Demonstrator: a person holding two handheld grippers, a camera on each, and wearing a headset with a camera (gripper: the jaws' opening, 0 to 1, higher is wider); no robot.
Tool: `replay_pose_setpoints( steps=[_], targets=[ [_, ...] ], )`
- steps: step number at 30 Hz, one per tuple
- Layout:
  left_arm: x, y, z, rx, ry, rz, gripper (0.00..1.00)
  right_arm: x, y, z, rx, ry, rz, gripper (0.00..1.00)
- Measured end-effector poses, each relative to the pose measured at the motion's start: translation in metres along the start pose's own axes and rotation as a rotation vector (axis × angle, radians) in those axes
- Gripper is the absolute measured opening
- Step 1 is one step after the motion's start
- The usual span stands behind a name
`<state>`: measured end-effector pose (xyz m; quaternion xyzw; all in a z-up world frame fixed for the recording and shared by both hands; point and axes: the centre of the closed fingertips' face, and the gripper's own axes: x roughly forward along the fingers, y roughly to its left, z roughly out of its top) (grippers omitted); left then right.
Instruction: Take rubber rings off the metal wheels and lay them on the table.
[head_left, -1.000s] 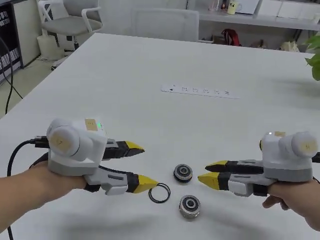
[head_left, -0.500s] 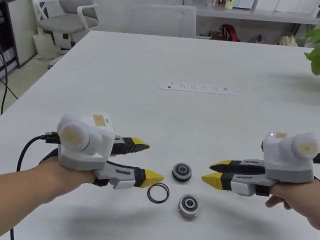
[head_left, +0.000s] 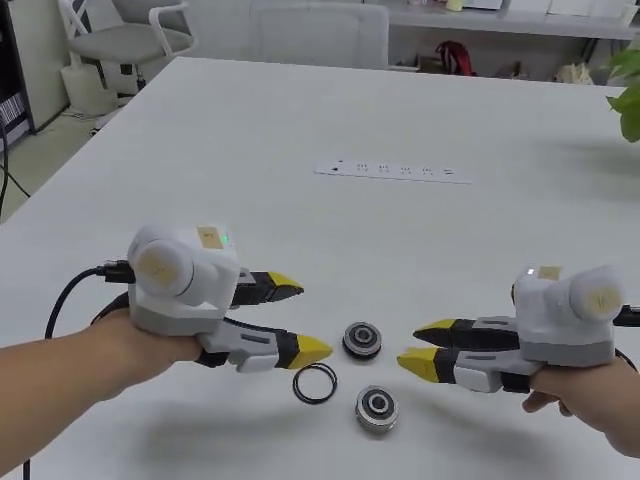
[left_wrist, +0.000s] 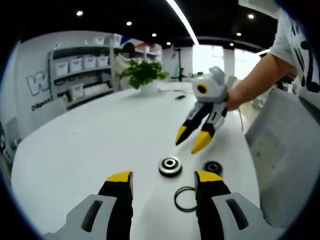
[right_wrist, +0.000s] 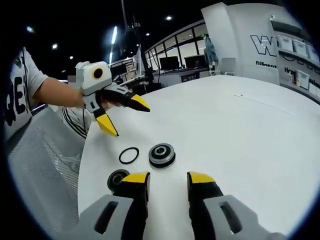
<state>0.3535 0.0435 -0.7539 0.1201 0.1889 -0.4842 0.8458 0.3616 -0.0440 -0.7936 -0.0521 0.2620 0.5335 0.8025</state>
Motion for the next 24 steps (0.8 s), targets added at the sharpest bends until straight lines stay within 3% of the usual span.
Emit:
replay_pose_setpoints(
  steps=[24],
  targets=[
    [0.025,-0.005,-0.006,0.012,0.036,-0.027,0.48,0.011,0.002,-0.003,-0.043,0.000,0.004,0.29]
  ],
)
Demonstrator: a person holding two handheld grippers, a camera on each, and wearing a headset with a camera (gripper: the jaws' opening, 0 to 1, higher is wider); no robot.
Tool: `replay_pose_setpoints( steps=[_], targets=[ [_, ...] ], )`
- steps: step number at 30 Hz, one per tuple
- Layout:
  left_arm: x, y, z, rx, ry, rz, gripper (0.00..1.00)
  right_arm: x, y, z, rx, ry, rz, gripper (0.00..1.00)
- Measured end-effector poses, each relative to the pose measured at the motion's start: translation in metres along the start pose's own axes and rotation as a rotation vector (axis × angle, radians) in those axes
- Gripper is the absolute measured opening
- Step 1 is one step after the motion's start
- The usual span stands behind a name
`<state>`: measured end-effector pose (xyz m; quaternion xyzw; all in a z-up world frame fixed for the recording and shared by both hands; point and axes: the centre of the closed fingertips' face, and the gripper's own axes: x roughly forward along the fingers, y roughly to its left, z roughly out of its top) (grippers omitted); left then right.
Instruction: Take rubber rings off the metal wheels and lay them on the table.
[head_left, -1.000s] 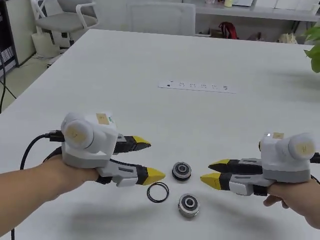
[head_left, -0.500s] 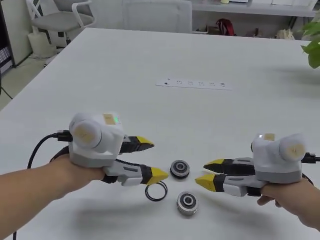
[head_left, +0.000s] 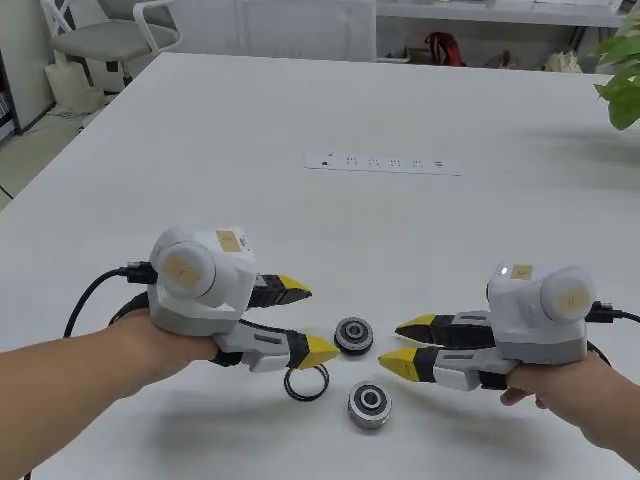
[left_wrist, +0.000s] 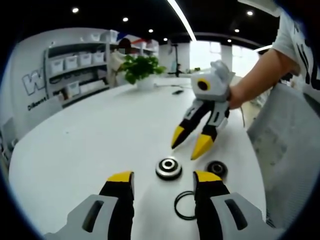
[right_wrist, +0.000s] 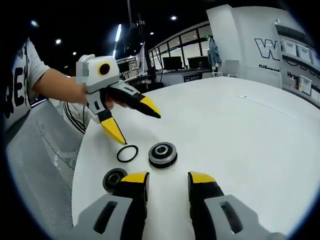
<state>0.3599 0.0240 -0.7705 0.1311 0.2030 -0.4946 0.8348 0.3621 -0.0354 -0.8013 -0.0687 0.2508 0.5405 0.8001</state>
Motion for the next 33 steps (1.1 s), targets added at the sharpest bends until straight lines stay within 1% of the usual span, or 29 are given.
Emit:
replay_pose_setpoints(
  steps=[4,9,17,23,28,33],
  targets=[
    [0.006,-0.004,-0.001,0.003,0.005,-0.013,0.47,0.001,0.001,0.000,-0.008,0.000,0.002,0.28],
    [0.011,-0.005,0.001,0.005,0.005,-0.022,0.45,0.004,0.003,0.002,-0.014,-0.002,0.008,0.28],
    [0.018,-0.006,-0.001,0.009,0.018,-0.029,0.39,0.008,0.004,0.004,-0.017,-0.008,0.014,0.29],
    [0.025,-0.009,0.000,0.008,0.021,-0.041,0.35,0.010,0.004,0.004,-0.020,-0.006,0.019,0.29],
    [0.030,-0.009,0.000,0.005,0.024,-0.043,0.31,0.010,0.004,0.003,-0.017,-0.004,0.020,0.29],
    [0.036,-0.006,-0.004,0.001,0.041,-0.034,0.25,0.011,0.004,0.002,-0.013,-0.004,0.021,0.29]
  ],
)
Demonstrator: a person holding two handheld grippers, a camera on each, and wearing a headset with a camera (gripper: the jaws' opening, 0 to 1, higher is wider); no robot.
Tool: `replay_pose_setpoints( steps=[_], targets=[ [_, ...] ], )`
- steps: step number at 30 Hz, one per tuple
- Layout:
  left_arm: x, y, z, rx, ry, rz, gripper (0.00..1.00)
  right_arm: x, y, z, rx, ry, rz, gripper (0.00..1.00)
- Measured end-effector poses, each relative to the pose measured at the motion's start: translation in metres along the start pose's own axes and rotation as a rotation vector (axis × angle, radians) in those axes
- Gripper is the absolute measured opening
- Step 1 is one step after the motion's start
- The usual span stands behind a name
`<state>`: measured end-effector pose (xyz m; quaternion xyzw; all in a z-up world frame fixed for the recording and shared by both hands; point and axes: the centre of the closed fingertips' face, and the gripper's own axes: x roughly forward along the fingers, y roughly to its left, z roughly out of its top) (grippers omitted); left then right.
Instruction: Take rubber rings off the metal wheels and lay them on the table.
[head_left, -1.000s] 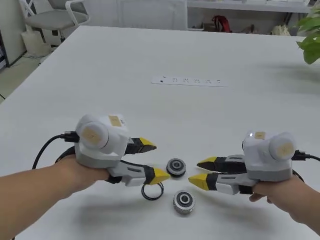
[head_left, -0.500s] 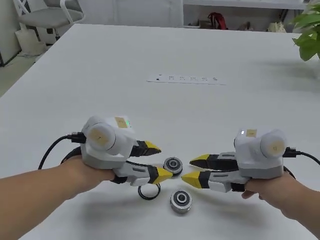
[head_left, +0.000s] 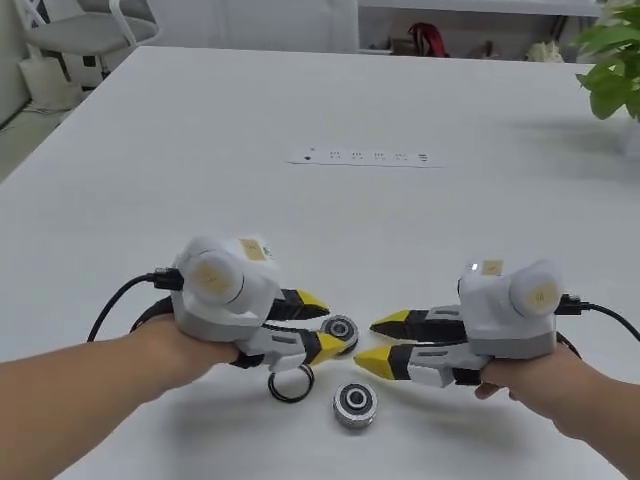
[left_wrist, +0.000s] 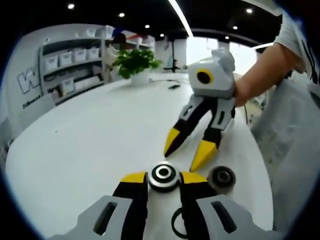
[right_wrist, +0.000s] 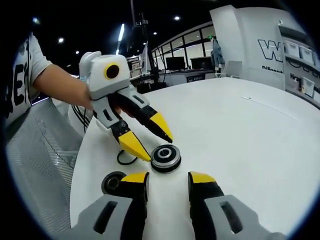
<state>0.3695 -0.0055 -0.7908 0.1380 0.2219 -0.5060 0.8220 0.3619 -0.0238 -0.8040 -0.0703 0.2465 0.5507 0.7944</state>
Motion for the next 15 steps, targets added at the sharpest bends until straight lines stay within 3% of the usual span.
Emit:
replay_pose_setpoints(
  steps=[15],
  targets=[
    [0.0037,-0.0023,0.0030,-0.022,-0.009,0.012,0.16,0.0085,0.0003,0.0062,0.002,-0.008,0.006,0.29]
  ],
)
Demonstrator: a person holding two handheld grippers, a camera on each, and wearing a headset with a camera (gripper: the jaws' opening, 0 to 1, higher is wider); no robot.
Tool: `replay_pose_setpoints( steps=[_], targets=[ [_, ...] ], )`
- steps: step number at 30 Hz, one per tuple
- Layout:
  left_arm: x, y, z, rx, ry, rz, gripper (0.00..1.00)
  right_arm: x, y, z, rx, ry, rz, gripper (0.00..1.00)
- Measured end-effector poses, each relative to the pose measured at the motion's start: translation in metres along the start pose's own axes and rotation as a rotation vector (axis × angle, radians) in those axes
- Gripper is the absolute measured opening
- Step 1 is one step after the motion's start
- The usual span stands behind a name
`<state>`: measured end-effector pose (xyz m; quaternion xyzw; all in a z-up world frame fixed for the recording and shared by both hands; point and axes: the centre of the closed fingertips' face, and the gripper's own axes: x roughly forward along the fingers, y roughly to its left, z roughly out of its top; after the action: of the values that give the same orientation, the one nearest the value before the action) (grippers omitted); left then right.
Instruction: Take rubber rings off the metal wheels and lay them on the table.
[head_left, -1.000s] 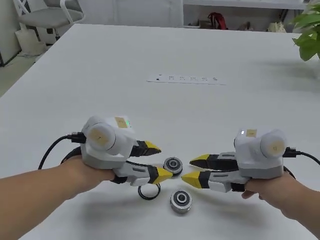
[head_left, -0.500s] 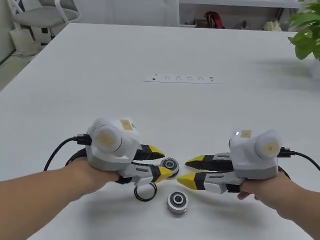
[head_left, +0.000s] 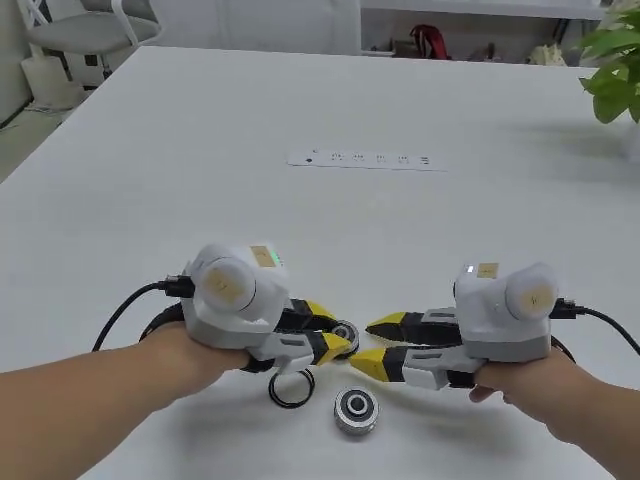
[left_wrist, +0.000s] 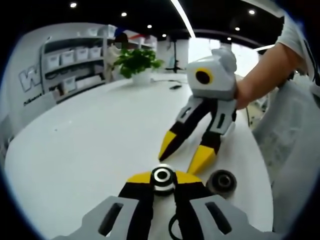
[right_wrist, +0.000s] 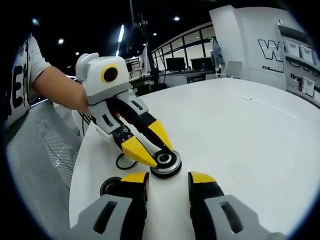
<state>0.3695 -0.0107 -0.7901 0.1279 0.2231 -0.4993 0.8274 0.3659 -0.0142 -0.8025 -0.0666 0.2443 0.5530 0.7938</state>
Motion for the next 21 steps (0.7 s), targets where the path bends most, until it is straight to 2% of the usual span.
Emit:
replay_pose_setpoints(
  steps=[12,17,21],
  targets=[
    [0.001,0.002,-0.001,-0.011,0.008,0.019,0.14,0.010,0.001,0.001,-0.006,-0.003,-0.008,0.32],
    [0.002,0.002,-0.001,-0.011,0.012,0.028,0.13,0.014,-0.003,0.003,-0.002,-0.007,-0.028,0.32],
    [0.003,0.003,-0.002,-0.016,0.008,0.045,0.13,0.016,-0.003,0.002,-0.024,0.006,-0.033,0.32]
  ],
)
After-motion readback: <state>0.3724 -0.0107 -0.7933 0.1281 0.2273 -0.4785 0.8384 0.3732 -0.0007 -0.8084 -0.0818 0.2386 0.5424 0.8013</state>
